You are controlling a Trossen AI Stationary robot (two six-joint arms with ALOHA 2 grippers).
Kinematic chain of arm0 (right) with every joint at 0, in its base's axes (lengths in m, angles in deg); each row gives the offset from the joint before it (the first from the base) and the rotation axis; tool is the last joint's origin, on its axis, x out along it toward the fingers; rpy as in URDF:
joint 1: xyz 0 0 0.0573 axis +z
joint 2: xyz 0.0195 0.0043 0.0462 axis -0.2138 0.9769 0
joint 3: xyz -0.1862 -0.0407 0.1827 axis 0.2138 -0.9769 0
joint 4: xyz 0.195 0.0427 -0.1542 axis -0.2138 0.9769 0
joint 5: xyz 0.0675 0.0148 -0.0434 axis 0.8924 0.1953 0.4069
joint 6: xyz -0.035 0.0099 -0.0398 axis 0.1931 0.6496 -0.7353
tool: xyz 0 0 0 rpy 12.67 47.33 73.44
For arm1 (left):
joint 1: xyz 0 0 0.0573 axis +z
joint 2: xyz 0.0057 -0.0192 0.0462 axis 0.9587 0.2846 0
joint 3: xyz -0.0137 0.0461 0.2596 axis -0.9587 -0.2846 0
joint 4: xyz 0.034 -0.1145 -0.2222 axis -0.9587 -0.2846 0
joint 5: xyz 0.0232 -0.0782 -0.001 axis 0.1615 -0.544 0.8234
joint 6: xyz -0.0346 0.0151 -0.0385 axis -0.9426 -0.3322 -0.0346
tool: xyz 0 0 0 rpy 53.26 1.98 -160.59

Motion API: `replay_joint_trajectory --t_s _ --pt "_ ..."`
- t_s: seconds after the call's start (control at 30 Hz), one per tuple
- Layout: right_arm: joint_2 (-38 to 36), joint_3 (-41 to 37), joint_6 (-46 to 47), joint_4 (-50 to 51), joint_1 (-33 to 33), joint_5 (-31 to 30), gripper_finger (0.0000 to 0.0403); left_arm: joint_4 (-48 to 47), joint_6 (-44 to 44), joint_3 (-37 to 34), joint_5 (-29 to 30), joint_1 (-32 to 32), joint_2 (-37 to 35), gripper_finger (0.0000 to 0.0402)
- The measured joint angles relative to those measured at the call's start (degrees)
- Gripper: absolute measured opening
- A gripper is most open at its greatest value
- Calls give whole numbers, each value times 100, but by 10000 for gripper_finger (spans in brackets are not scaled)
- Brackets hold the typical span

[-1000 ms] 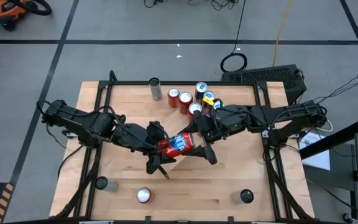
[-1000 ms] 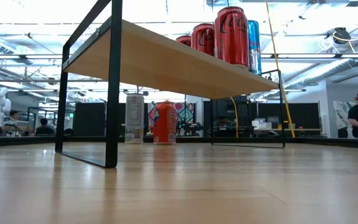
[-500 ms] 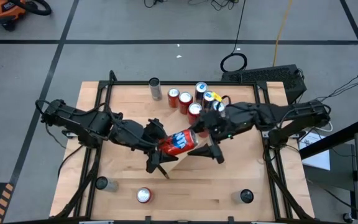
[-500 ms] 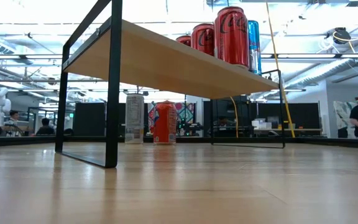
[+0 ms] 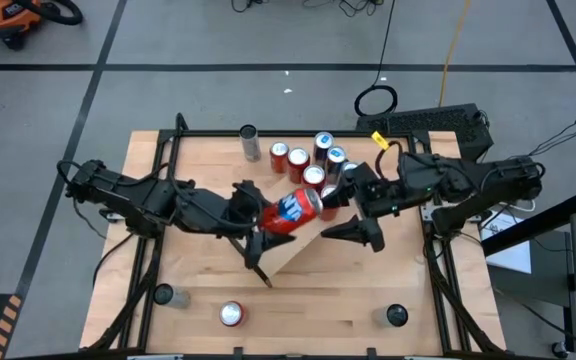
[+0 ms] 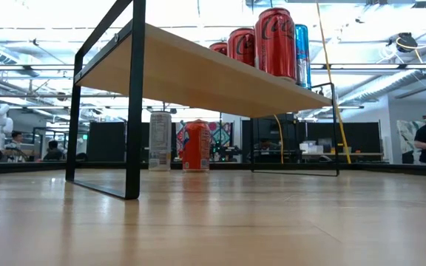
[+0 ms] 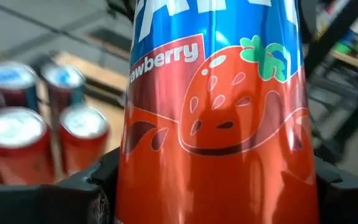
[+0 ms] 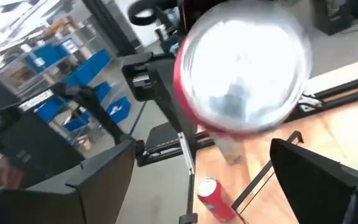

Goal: Place canned beverage on shelf
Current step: Put the middle orange soda can on the shelf

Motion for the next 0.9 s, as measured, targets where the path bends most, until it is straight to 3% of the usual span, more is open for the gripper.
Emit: replay_joint_trajectory --t_s 0.2,0.37,0.53,0.9 --pt "211 -2 198 -278 369 -1277 352 700 707 0 1150 3 0 281" --pt "329 -2 3 -1170 482 -2360 352 1071 1169 0 1806 3 0 281" --pt "431 -2 -253 -1857 423 -2833 354 1311 1603 0 2069 3 0 281" --pt "505 -2 -507 -2468 76 -3120 385 1799 2369 4 2466 -36 35 281"
